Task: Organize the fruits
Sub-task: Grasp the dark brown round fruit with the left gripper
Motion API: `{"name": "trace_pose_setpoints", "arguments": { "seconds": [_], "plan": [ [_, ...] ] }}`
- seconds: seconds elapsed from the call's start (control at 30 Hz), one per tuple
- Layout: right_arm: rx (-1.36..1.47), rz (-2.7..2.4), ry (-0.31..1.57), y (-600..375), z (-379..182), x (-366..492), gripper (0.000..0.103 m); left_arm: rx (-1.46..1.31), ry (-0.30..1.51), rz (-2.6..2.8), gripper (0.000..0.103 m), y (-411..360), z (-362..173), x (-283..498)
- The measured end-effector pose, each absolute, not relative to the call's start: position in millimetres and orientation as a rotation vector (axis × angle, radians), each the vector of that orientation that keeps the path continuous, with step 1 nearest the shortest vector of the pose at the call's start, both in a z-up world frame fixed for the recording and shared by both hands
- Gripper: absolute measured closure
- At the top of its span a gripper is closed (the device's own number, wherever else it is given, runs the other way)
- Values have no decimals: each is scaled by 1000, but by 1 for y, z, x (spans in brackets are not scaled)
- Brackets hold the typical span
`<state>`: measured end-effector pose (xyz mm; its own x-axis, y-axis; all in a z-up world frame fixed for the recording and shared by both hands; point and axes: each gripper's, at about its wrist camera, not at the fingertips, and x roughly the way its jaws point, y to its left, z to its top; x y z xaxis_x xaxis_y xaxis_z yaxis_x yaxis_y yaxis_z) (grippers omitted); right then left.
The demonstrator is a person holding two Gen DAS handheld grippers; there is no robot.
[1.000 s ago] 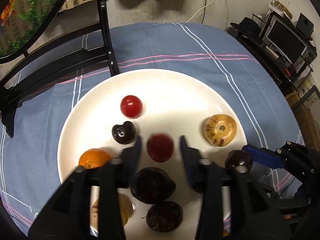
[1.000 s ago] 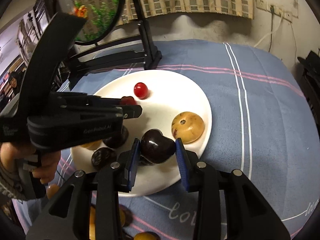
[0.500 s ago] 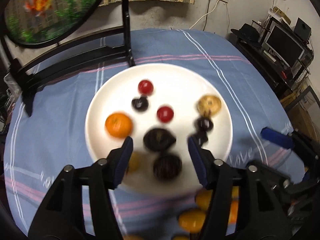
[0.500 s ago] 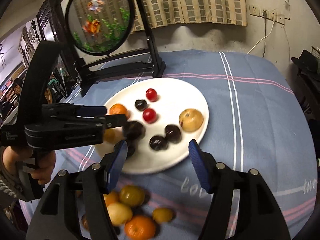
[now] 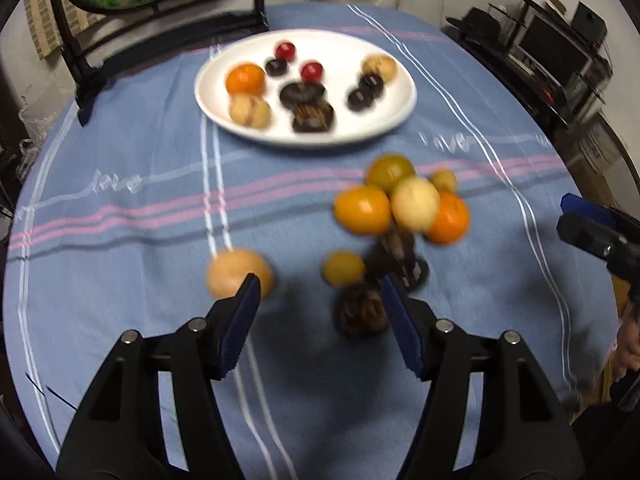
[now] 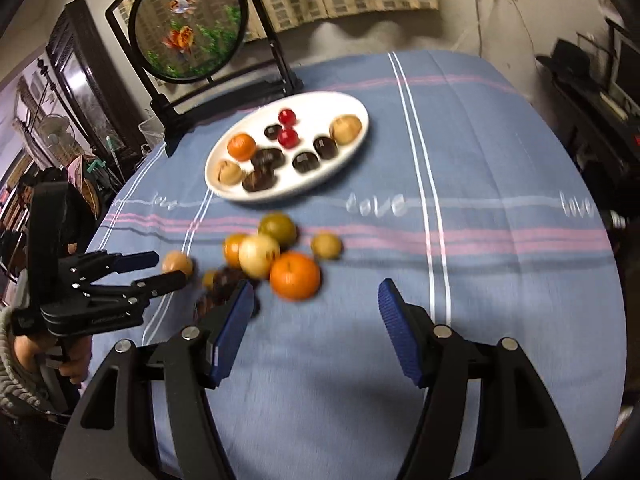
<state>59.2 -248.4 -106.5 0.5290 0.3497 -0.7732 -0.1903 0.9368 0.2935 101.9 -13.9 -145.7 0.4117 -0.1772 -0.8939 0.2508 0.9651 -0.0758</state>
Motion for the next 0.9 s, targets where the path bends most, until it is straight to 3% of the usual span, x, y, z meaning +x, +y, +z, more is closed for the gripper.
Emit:
{"name": "trace_pose_setpoints", "arguments": {
  "seconds": [0.13,0.27,0.9],
  "plan": [
    [149,309,932,-250,-95,43,37,93,1120,-286,38,-22,-158,93],
    [123,271,913,-259,-88,27,29,92,1133,-290,38,-28,-169,94],
    [124,259,884,-274,-78,12,29,6,1158,-153,38,8,-189,86]
  ]
}}
